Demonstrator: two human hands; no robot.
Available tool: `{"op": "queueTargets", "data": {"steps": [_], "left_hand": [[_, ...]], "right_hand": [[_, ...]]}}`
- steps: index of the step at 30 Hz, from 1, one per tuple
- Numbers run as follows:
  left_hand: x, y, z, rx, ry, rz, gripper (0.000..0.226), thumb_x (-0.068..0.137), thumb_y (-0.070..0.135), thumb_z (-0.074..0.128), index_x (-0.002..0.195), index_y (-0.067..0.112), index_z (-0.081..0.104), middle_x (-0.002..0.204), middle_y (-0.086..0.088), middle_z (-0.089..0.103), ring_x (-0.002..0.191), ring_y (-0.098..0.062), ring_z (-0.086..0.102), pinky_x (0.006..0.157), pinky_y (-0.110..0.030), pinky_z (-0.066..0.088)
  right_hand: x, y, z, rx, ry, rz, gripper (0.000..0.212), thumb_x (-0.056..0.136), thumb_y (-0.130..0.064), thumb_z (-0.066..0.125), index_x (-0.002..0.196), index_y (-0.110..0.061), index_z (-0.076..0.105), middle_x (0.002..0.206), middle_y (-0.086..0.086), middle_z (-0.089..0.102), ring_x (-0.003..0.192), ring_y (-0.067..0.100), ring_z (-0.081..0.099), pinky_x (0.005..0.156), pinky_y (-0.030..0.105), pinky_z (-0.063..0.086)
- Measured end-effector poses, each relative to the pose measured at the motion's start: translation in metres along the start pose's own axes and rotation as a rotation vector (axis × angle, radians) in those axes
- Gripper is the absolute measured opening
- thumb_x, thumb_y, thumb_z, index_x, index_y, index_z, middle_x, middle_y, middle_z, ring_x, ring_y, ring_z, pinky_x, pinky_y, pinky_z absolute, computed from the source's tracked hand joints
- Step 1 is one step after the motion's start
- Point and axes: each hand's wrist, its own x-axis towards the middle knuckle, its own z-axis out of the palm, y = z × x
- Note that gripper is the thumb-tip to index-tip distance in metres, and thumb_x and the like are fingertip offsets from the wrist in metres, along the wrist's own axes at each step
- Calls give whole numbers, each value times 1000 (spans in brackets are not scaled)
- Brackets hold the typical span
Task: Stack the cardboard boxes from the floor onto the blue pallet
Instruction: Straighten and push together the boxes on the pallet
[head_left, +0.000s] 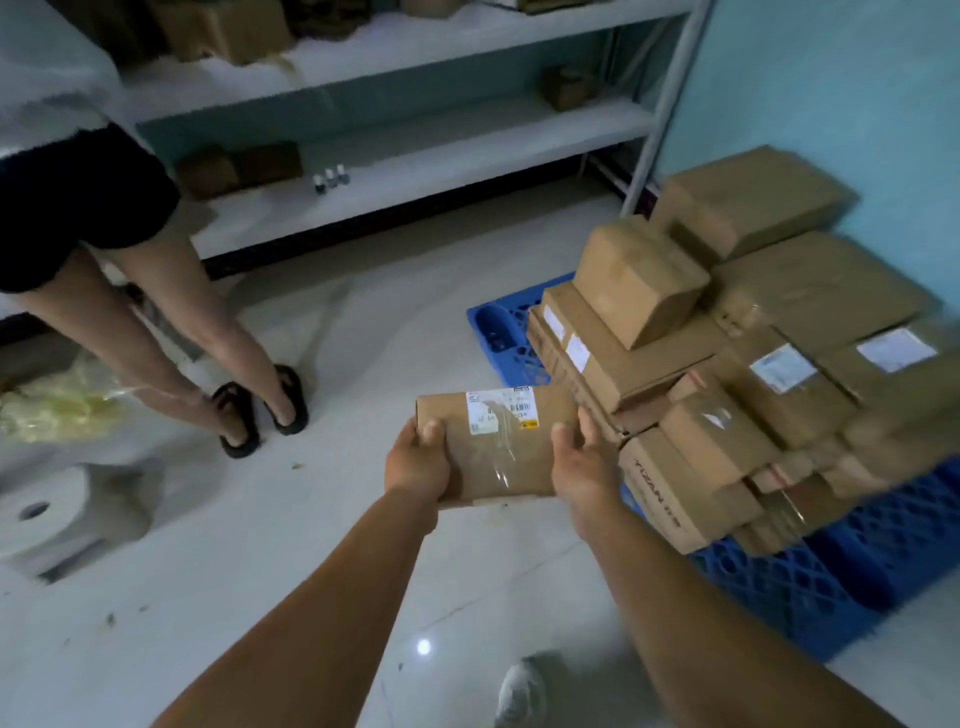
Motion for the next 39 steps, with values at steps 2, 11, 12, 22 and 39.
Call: {"op": "queueTargets", "data": {"steps": [2, 11, 12, 22, 39], "left_hand": [[3, 12, 29, 38, -45, 10, 42, 95, 42, 39, 133, 32, 52, 130, -7, 57, 119, -34, 54, 98, -48, 45], [32, 61, 142, 212, -230, 74, 38, 95, 47, 35, 128, 37, 52, 123, -8, 59, 106, -35, 56, 94, -51, 48], [39, 65, 153, 232, -250, 71, 42, 94, 49, 35, 132, 37, 50, 126, -8, 57, 110, -36, 56, 95, -52, 47], [101, 125, 235, 223, -402, -37, 48, 100, 41, 38, 146, 35, 28, 121, -5, 49, 112, -34, 53, 98, -51, 47], [170, 119, 391, 217, -355, -281, 43, 102, 30, 43, 142, 24, 29, 108, -6, 41, 93, -25, 46, 78, -48, 52]], "right_hand": [[14, 2, -22, 30, 43, 19, 67, 88, -53, 28, 150, -27, 31, 142, 20, 43, 131, 35, 39, 110, 44, 29], [87, 11, -89, 71, 253, 101, 51, 97, -33, 36, 148, -31, 33, 127, 17, 53, 117, 36, 49, 105, 48, 36], [96, 9, -94, 66, 264, 113, 50, 98, -31, 35, 148, -31, 32, 130, 16, 52, 119, 35, 48, 106, 46, 34], [180, -32, -139, 35, 327, 151, 40, 102, -29, 36, 140, -22, 44, 131, 6, 54, 119, 21, 48, 90, 28, 34], [394, 18, -176, -47, 184, 113, 19, 99, -26, 37, 100, -19, 55, 85, -3, 57, 86, 16, 56, 68, 26, 38]]}}
